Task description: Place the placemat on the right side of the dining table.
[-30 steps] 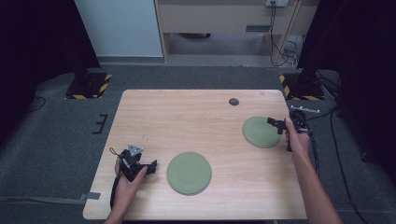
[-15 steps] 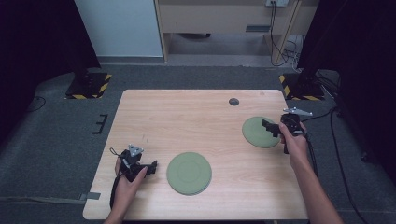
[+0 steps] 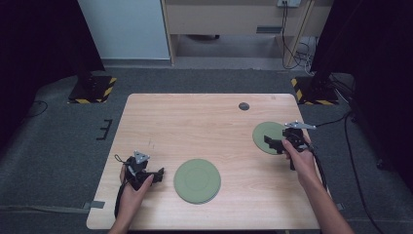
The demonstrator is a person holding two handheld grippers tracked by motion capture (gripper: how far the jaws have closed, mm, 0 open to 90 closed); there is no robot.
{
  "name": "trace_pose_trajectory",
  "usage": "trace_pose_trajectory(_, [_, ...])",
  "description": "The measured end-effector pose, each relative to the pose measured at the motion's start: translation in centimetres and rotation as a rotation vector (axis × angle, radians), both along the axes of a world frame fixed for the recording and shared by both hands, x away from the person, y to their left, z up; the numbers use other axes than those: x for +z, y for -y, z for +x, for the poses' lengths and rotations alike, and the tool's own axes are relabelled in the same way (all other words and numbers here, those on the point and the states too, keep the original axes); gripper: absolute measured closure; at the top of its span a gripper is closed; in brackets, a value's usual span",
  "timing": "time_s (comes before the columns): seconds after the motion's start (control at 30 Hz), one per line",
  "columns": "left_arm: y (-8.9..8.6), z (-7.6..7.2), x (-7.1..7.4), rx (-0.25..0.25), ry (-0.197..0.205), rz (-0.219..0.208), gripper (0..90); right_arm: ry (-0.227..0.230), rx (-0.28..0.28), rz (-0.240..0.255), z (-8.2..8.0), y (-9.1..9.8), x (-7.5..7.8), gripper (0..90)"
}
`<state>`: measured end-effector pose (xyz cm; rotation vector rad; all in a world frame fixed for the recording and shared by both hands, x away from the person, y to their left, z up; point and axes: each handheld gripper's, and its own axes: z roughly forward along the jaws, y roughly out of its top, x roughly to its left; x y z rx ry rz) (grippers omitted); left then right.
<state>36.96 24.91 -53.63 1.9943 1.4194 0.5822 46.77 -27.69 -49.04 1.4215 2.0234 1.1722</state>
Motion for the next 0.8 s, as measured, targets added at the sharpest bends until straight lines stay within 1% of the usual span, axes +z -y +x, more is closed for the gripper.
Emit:
trace_pose_trajectory(0.07, [0.0, 0.0, 0.0, 0.000, 0.000, 0.000, 1.2, 0.001, 0.017, 0.004, -0.5, -0.5, 0.0, 8.9])
trace_pose_trajectory(0.17, [0.0, 0.0, 0.0, 0.000, 0.000, 0.000, 1.2, 0.008, 0.043, -0.006, -1.3, -1.1, 0.0, 9.0])
trace_pose_trajectory(0.27, [0.0, 0.0, 0.0, 0.000, 0.000, -0.001, 1.2, 0.018, 0.057, -0.017, -1.8, -1.5, 0.0, 9.0])
trace_pose_trajectory(0.53, [0.0, 0.0, 0.0, -0.001, 0.000, -0.001, 1.2, 0.017, 0.070, -0.039, -2.5, -1.9, -0.2, 9.4])
trace_pose_trajectory(0.6, [0.0, 0.0, 0.0, -0.001, 0.000, -0.001, 1.2, 0.015, 0.073, -0.058, -2.6, -2.0, -0.3, 9.4])
trace_pose_trajectory(0.63, [0.0, 0.0, 0.0, -0.002, 0.000, 0.000, 1.2, 0.009, 0.073, -0.056, -2.7, -2.0, -0.3, 9.5])
trace_pose_trajectory(0.7, [0.0, 0.0, 0.0, -0.002, 0.000, 0.000, 1.2, 0.005, 0.080, -0.036, -2.9, -2.1, -0.4, 9.6])
trace_pose_trajectory(0.8, [0.0, 0.0, 0.0, -0.002, 0.000, 0.000, 1.2, 0.008, 0.090, -0.048, -3.2, -2.3, -0.5, 9.6])
